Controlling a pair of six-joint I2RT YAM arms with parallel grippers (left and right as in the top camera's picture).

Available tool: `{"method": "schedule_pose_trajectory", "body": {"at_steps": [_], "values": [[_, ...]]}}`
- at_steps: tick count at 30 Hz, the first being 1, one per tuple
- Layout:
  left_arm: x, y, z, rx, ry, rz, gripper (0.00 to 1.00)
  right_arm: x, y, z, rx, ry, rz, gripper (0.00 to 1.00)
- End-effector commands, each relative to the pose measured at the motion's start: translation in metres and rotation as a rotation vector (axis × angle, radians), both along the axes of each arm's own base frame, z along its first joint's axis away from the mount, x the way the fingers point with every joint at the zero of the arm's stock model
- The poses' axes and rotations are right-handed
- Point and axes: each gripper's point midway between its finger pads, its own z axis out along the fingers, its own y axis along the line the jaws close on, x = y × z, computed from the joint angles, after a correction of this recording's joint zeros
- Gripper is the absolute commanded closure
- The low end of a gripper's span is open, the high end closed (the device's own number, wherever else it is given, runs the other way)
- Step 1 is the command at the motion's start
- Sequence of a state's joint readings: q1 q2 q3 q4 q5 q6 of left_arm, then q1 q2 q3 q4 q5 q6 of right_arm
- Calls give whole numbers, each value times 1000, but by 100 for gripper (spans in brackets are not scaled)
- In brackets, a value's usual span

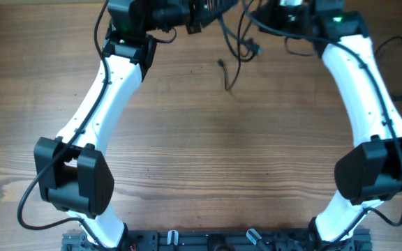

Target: Untangle cables

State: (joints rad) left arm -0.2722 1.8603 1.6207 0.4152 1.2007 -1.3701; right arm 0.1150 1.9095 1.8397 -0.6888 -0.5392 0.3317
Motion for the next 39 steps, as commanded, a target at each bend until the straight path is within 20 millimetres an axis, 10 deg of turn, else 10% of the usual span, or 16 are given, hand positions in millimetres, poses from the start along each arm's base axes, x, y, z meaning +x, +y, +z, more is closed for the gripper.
{"method": "schedule_pose_trajectory", "body": {"at_steps": [1, 14, 19, 31, 36, 39], "values": [[-14, 9, -13, 66, -211, -77, 96, -3, -29, 4, 28, -7, 29, 95], [-9, 40, -133, 453, -86, 49, 96, -35, -85, 20, 25, 23, 3, 96], [-2, 114, -223, 1032, 126, 317, 96, -49, -89, 14, -25, 61, 15, 96], [-17, 131, -238, 1179, 119, 275, 92, -83, -66, -5, -86, 146, 158, 96], [-39, 128, -245, 1227, 110, 167, 70, -94, -68, -23, -199, 234, 126, 96], [-44, 128, -246, 1241, 114, 152, 36, -101, -83, -37, -294, 329, 23, 96]]}}
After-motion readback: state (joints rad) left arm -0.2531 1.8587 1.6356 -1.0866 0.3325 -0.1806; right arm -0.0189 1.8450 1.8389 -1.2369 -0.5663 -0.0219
